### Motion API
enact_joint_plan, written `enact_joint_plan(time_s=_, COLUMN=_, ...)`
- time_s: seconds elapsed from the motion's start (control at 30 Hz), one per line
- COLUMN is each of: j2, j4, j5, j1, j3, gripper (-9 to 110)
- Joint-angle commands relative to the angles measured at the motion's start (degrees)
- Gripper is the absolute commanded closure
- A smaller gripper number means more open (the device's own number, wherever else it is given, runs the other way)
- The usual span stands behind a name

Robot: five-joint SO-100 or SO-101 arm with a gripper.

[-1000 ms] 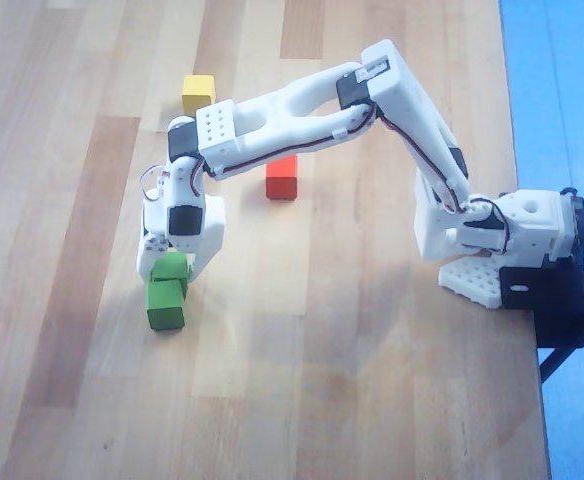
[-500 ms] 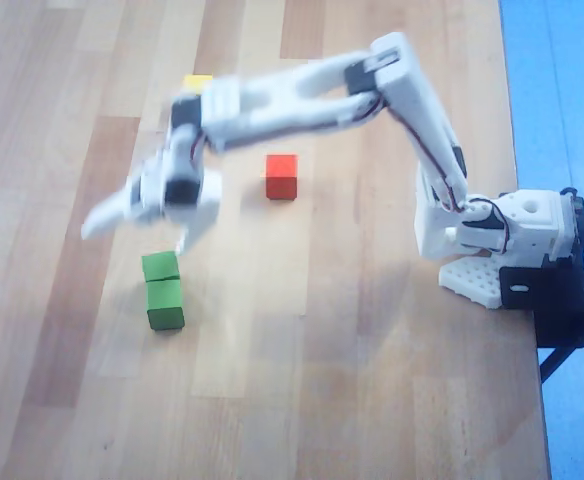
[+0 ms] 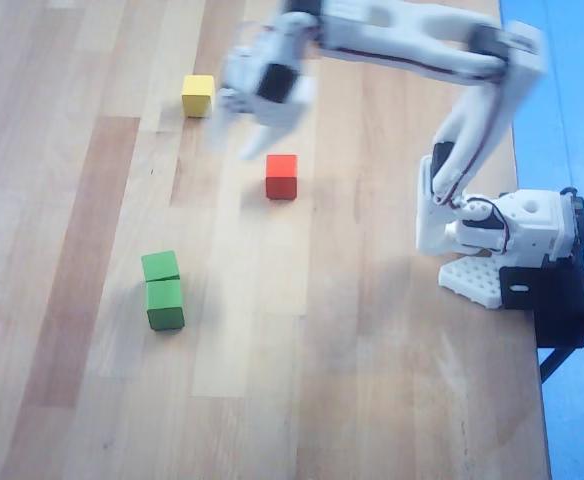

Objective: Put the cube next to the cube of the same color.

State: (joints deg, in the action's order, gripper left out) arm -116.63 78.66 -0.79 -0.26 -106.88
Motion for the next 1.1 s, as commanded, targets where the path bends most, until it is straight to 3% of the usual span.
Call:
enact_joint_plan(time_s=0.0, j2=-19.0, j4=-3.9, j5=-2.1, j1=1.5, j3=-16.3, gripper=99)
enact_joint_plan(time_s=0.23, j2=-52.4, j4=-16.7, j5=-12.5, j1=1.6, j3=-51.9, gripper=102)
enact_joint_plan(time_s=0.37, j2=-64.2, j4=-14.8, j5=-14.5, j1=3.1, j3=-65.0, gripper=101)
enact_joint_plan(time_s=0.6, j2=-80.9, j4=-4.1, j5=-11.8, j1=5.1, j3=-67.9, gripper=101)
enact_joint_plan(time_s=1.07, j2=-81.0, j4=-4.4, j5=-10.6, j1=5.0, j3=-67.9, gripper=101)
